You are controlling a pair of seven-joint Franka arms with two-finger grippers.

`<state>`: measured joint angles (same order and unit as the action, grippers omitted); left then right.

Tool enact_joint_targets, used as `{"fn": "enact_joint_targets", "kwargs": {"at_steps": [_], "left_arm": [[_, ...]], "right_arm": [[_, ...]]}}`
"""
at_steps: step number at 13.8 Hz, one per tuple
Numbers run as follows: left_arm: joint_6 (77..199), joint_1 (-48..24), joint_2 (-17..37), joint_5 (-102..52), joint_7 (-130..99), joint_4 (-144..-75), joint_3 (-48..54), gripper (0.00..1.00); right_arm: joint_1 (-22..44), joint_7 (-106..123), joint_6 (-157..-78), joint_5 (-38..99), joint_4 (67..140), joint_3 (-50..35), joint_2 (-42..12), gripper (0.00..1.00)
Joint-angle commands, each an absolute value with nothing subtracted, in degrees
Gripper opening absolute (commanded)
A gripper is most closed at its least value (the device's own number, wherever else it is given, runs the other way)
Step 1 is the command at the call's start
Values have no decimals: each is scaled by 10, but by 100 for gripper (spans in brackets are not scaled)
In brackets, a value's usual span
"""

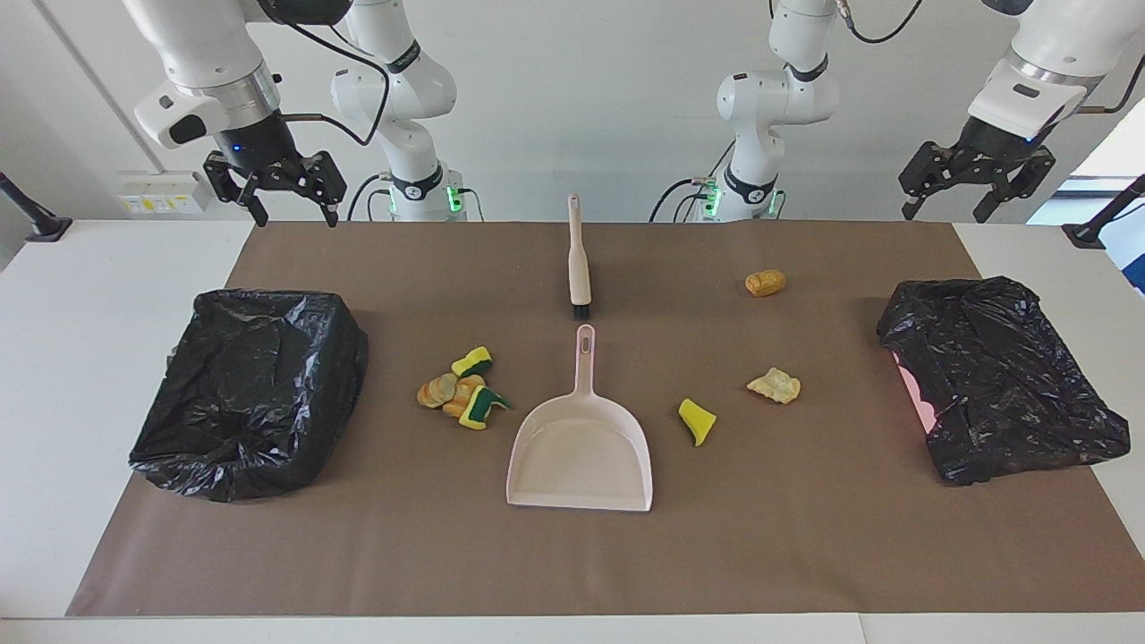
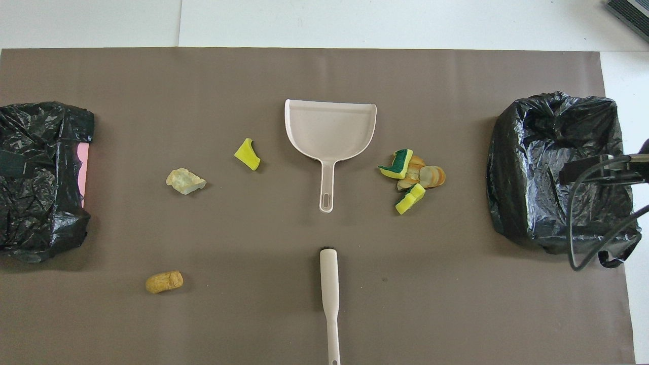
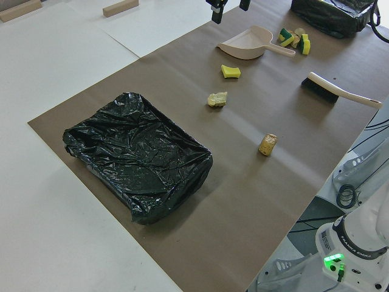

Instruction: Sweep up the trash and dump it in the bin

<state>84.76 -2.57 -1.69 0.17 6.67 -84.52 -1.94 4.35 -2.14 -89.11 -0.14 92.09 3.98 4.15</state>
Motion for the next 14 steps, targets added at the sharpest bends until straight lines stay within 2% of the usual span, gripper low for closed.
{"fn": "enact_joint_targets", "kwargs": {"at_steps": [1, 3, 9, 14], "left_arm": [[836, -27, -15, -5, 60, -836, -21, 100], [837, -27, -15, -5, 60, -836, -21, 100], [837, -27, -15, -5, 60, -836, -21, 100], [836, -27, -15, -5, 60, -836, -21, 100]], "right_arm": [[47, -42, -908, 4, 942, 35, 53, 100], [48, -50, -924, 6, 945, 32, 47, 100], [121, -140, -976, 16, 957, 28, 15, 100], [216, -264, -1054, 16, 951, 28, -62, 100]]}}
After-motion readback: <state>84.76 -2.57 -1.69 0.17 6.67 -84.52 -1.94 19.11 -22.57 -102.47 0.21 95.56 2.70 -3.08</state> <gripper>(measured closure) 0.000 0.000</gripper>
